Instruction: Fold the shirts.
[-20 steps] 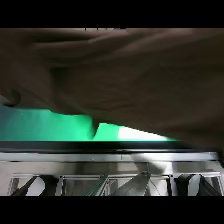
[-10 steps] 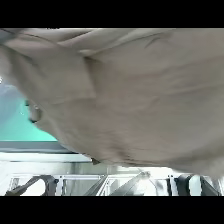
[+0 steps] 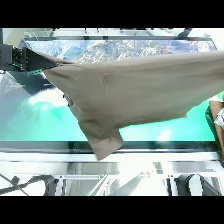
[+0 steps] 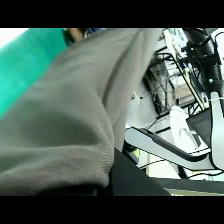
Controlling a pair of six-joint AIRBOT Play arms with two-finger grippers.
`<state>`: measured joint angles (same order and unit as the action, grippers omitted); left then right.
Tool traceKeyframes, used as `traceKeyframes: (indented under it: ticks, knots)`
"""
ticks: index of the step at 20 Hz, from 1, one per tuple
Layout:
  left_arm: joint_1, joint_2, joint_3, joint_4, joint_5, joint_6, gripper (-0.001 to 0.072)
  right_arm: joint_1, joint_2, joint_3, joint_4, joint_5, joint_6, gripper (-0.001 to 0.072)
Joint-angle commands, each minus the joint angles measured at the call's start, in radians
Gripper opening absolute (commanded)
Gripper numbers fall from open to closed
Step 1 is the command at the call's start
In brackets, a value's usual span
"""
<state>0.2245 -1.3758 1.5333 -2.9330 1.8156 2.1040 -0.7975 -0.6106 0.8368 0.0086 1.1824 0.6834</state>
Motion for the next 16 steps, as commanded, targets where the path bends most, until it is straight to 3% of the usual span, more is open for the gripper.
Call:
traceKeyframes:
  ticks: [1,5,8,10,12,16]
  knots:
    - [-0.012,0.149,-0.015,-0.02,0.021,-0.047,0.0022,0.001,0.137,-0.004,0.01,0.018,0.049,0.0017]
    - [0.063,0.458,-0.07,-0.019,0.013,-0.072,0.0022,0.001,0.322,0.091,0.002,-0.185,0.045,0.0017]
    - [0.249,0.518,-0.015,-0.021,-0.007,-0.072,0.0022,0.001,0.335,0.22,-0.147,-0.305,0.064,0.0016]
    - [0.331,0.445,0.069,-0.021,-0.009,-0.109,0.0022,0.001,0.264,0.267,-0.201,-0.301,0.11,0.0016]
    - [0.319,0.331,0.143,-0.018,-0.008,-0.132,0.0022,0.002,0.146,0.267,-0.199,-0.244,0.16,0.0017]
    - [0.119,0.087,0.195,0.084,0.006,-0.142,0.0022,0.096,-0.158,0.249,-0.194,-0.102,0.173,0.0016]
